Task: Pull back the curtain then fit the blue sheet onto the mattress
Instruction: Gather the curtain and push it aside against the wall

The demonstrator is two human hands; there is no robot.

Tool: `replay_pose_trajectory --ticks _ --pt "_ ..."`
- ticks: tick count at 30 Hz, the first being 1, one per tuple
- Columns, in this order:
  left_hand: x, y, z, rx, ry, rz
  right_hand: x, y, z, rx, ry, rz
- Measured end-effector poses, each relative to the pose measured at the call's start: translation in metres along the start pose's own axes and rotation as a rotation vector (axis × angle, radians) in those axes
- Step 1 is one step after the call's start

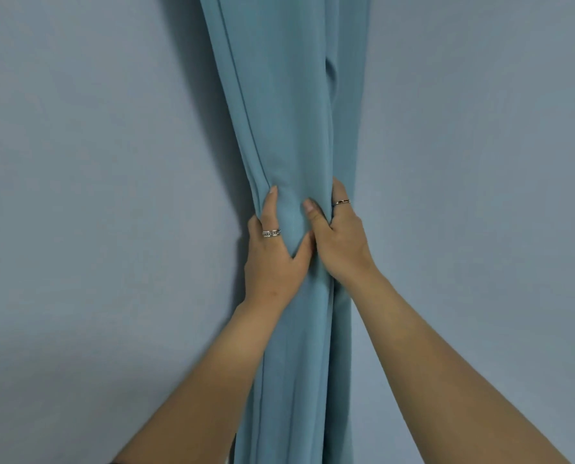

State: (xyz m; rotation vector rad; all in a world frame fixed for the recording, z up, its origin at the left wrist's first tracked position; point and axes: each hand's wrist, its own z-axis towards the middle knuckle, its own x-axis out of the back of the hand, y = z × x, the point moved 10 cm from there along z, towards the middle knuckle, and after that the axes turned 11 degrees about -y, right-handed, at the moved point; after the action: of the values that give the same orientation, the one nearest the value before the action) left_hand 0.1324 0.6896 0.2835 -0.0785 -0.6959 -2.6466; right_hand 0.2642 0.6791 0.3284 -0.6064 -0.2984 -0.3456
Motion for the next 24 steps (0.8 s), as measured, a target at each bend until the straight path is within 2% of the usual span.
replay_pose_trajectory --ticks 6,13,24 --pt "-0.027 -0.021 0.031 -0.006 0.011 0.061 0.009 0.038 0.033 0.04 0.081 -0.007" --pt "-0.078 -0.069 0.06 0.019 -0.017 0.07 0.018 0.106 0.062 -0.008 0.155 -0.08" --pt "-0.171 -0.121 0.108 0.085 -0.056 0.046 0.057 0.187 0.103 -0.157 0.293 -0.445"
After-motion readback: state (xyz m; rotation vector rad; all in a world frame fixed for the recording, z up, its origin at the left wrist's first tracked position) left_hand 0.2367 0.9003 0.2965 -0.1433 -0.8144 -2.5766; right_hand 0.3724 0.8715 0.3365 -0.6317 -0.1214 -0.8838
